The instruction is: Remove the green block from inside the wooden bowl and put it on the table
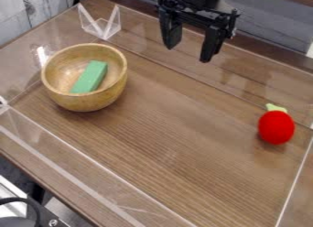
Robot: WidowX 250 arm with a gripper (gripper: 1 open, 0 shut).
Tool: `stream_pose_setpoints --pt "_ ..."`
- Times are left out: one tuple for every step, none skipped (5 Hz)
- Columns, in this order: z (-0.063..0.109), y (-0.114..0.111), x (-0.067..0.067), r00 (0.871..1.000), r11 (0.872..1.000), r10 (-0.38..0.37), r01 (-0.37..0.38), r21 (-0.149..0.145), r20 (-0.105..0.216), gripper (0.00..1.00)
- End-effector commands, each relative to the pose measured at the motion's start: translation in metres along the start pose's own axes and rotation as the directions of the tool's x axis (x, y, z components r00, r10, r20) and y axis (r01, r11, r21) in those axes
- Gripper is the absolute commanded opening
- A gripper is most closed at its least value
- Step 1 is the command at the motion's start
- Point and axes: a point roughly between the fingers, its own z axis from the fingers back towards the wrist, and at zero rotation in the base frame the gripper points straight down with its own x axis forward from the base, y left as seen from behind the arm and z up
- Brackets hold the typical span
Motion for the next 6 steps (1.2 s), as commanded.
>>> stream_pose_setpoints --pt "-0.006 0.002 -0.002 1.000 1.000 -0.007 0.007 -0.002 -0.019 1.00" --pt "-0.012 0.017 -0.012 0.998 0.999 -0.049 0.049 -0.009 -0.036 1.00" --pt "-0.012 0.044 -0.025 0.995 0.996 -0.094 0.094 -0.005 -0.028 1.00" --pt "-0.011 0.074 -0.039 0.986 0.986 -0.167 0.167 0.006 -0.018 1.00" --pt "-0.012 0.099 -0.042 0.979 0.979 -0.204 0.204 0.014 -0.010 1.00" --pt "-0.018 0.111 -0.042 0.976 0.976 -0.216 0.216 0.021 -0.017 1.00"
